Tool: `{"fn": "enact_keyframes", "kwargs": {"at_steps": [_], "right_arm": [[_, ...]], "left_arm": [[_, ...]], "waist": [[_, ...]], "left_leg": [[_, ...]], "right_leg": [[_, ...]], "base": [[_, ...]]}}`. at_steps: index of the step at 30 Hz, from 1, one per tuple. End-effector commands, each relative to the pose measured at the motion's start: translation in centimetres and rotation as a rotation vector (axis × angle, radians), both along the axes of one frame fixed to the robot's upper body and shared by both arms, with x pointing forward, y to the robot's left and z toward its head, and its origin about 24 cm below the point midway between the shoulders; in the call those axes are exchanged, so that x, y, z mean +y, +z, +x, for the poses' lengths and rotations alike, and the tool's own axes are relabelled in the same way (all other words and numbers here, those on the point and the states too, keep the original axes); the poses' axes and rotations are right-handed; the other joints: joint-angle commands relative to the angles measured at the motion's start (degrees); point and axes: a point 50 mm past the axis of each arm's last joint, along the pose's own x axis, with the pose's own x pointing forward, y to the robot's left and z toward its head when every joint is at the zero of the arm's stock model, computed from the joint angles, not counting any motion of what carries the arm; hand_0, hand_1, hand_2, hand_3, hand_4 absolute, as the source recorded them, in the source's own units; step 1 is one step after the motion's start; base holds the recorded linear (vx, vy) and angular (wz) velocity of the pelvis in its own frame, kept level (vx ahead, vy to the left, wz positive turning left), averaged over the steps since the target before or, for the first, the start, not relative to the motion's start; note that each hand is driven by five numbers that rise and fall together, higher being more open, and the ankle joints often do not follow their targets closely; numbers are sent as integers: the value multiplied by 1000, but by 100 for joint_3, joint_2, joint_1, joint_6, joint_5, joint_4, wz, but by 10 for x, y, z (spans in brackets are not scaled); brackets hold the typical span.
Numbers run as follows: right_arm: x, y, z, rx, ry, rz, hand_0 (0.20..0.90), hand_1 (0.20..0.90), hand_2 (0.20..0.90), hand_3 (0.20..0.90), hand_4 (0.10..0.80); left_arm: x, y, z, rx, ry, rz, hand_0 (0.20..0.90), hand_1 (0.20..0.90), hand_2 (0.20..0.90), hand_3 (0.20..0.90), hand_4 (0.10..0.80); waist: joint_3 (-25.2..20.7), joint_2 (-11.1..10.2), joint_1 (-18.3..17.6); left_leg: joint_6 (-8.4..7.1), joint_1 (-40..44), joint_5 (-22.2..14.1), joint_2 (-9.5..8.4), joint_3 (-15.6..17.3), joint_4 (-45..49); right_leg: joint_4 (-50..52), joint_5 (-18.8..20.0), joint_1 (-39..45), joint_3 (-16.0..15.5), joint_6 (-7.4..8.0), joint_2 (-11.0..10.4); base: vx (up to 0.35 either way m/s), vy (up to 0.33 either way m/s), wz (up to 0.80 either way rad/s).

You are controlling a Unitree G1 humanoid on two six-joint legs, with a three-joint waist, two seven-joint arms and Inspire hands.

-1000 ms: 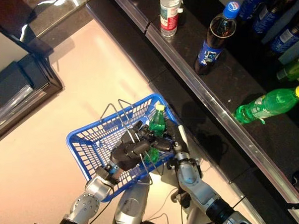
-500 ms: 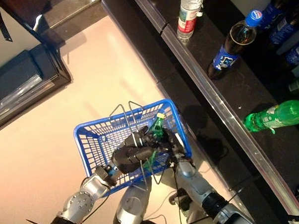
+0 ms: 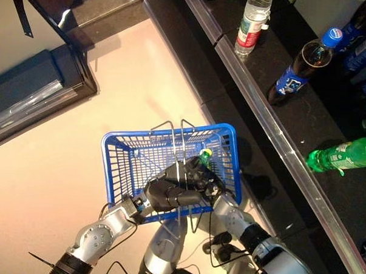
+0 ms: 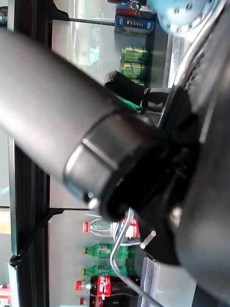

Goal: Pick up the drink and place into the basket.

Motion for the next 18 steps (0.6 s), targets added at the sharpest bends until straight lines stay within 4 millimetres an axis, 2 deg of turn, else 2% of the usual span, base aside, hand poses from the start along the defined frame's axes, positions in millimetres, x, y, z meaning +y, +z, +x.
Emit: {"fn": "enact_keyframes", "kwargs": {"at_steps": [1,7,8,9,18], "right_arm": [[49,38,15,-92,109,178,300,300,300,200,100],[40,34,22,-45,100,116,300,300,300,200,100],[37,34,23,-46,97,114,514,514,514,450,350],[35,33,24,-48,88,107,900,900,900,900,800],[27,41,30,-126,74,106,900,900,900,900,800]], "left_arm": [[-43,102,-32,-483,-390,-400,300,300,300,200,100],[-43,103,-29,-476,-381,-394,300,300,300,200,100],[-42,103,-29,-477,-380,-394,300,300,300,200,100],[-41,104,-29,-477,-378,-394,300,300,300,200,100],[-40,108,-27,-486,-345,-389,300,300,300,200,100]], "waist": [[-334,-98,57],[-313,-129,108],[-307,-132,114],[-298,-136,120],[-242,-185,110]], "left_leg": [[393,223,-304,-148,401,35],[396,211,-315,-144,395,73],[398,218,-313,-139,397,62],[404,214,-316,-133,403,62],[402,190,-327,-103,433,74]], "right_leg": [[-1001,1247,143,302,-93,204],[-968,1249,157,281,-86,208],[-970,1252,161,277,-81,211],[-959,1255,156,270,-74,209],[-924,1258,133,267,-43,211]], "base": [[46,-11,2],[23,-11,1],[22,-26,7],[14,-21,6],[3,-5,2]]}}
